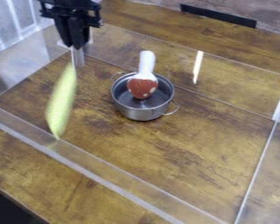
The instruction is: Move the green spoon to the left
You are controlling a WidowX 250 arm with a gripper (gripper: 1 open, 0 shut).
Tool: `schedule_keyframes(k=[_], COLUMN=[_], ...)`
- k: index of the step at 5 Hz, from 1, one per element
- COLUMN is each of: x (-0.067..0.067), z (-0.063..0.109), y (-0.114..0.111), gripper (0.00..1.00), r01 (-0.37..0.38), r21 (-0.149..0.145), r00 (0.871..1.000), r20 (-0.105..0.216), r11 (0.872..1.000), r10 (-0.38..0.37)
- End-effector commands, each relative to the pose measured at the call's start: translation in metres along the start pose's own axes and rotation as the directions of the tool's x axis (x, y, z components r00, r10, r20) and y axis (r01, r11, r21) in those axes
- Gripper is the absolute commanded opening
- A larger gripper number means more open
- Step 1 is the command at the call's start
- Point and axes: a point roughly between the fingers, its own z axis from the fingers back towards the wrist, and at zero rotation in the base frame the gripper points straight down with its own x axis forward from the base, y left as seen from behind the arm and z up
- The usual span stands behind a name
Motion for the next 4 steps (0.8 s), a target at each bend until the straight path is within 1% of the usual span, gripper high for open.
schedule_keyframes(k=[1, 2, 3, 4], x=[0.004, 0.004, -0.002, -0.008], z=[0.005, -0.019, -0.034, -0.047], y=[0.017, 0.020, 0.016, 0.010], gripper=[0.00, 1.00, 1.00, 1.00], r01=[-0.036, -0.060, -0.049, -0.047], r21=[0.018, 0.017, 0.009, 0.008], r00=[0.998, 0.998, 0.999, 0.999], r20=[0.045, 0.021, 0.001, -0.022], r11=[0.999, 0.998, 0.999, 0.999], r10=[0.036, 0.059, 0.049, 0.047])
